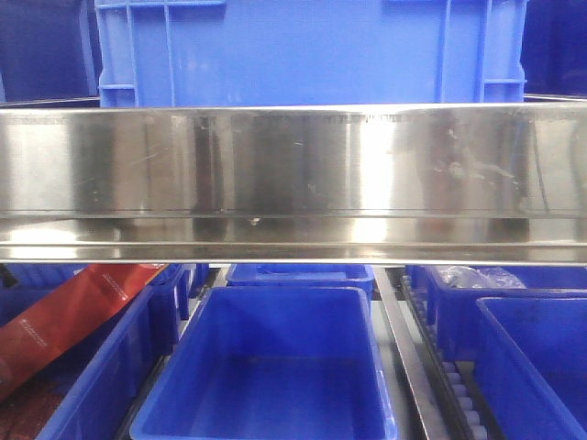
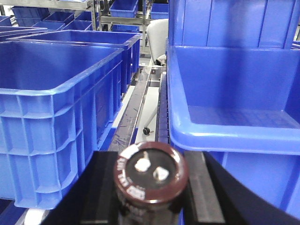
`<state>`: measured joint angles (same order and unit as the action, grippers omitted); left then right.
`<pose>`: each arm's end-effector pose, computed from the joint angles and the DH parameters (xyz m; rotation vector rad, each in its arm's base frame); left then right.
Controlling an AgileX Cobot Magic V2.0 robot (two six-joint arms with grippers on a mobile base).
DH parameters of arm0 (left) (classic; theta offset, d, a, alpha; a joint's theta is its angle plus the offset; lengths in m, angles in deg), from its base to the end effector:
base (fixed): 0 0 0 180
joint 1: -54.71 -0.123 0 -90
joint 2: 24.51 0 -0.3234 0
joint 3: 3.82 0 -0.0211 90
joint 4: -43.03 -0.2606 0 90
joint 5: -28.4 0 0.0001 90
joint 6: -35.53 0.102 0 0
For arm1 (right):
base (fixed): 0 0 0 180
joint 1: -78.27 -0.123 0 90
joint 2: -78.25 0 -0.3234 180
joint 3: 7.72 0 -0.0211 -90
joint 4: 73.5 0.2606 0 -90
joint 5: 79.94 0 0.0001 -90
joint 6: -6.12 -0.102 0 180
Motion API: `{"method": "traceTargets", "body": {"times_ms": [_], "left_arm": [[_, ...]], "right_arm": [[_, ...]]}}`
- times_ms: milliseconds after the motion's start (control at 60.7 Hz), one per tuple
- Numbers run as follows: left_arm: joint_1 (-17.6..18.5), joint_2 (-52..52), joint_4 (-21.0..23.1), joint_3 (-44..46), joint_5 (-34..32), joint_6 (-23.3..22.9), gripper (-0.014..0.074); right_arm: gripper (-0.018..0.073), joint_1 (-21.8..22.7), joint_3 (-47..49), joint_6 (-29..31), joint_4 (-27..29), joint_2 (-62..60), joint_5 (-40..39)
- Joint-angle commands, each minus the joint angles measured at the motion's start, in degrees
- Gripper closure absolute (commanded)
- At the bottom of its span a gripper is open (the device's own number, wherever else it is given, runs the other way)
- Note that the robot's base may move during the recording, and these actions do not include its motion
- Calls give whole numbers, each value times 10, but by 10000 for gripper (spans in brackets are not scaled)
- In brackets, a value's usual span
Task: Place cylindrical capacitor in blue bin on shelf
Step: 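Lower the orange cylinder with the left gripper into a blue bin, then open the left gripper to release the orange cylinder and withdraw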
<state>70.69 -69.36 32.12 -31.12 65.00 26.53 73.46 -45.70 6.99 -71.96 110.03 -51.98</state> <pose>0.1075 -0.0188 0.4192 0.1824 1.8793 -0.0863 0.0630 0.0066 0.3895 -0.0737 1.7044 0.0797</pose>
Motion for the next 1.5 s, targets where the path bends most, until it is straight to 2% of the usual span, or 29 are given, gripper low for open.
{"method": "traceTargets", "body": {"times_ms": [0, 181, 330, 461, 577, 758, 890, 1137, 1236, 1318, 1483], "left_arm": [[2, 3, 1, 1, -27, -1, 708], [2, -5, 1, 11, -47, -1, 708], [11, -55, 1, 76, -35, 5, 708], [59, -140, 1, 174, -24, 46, 708], [119, -224, 1, 262, -22, 47, 708], [181, -368, 1, 395, -22, 49, 708], [203, -468, 1, 472, -22, 49, 708], [206, -609, -6, 534, -20, 49, 702], [206, -637, -12, 534, -15, 49, 629], [206, -651, -12, 534, -10, 49, 519], [206, -656, -12, 534, -8, 49, 189]], "right_arm": [[659, 0, 1, 2, 0, -1, -14], [659, 0, 1, 2, 0, -1, -14], [659, 0, 1, 2, 0, -1, -14], [659, 0, 1, 2, 0, -1, -14], [659, 0, 1, 2, 0, -1, -14], [659, 0, 1, 2, 0, -1, -14], [659, 0, 1, 2, 3, -1, -14], [659, 0, 1, 2, 3, -1, -14], [659, 0, 1, 2, 4, -1, -14], [659, 0, 1, 2, 4, -1, -14], [659, 0, 1, 2, 4, -1, -14]]}}
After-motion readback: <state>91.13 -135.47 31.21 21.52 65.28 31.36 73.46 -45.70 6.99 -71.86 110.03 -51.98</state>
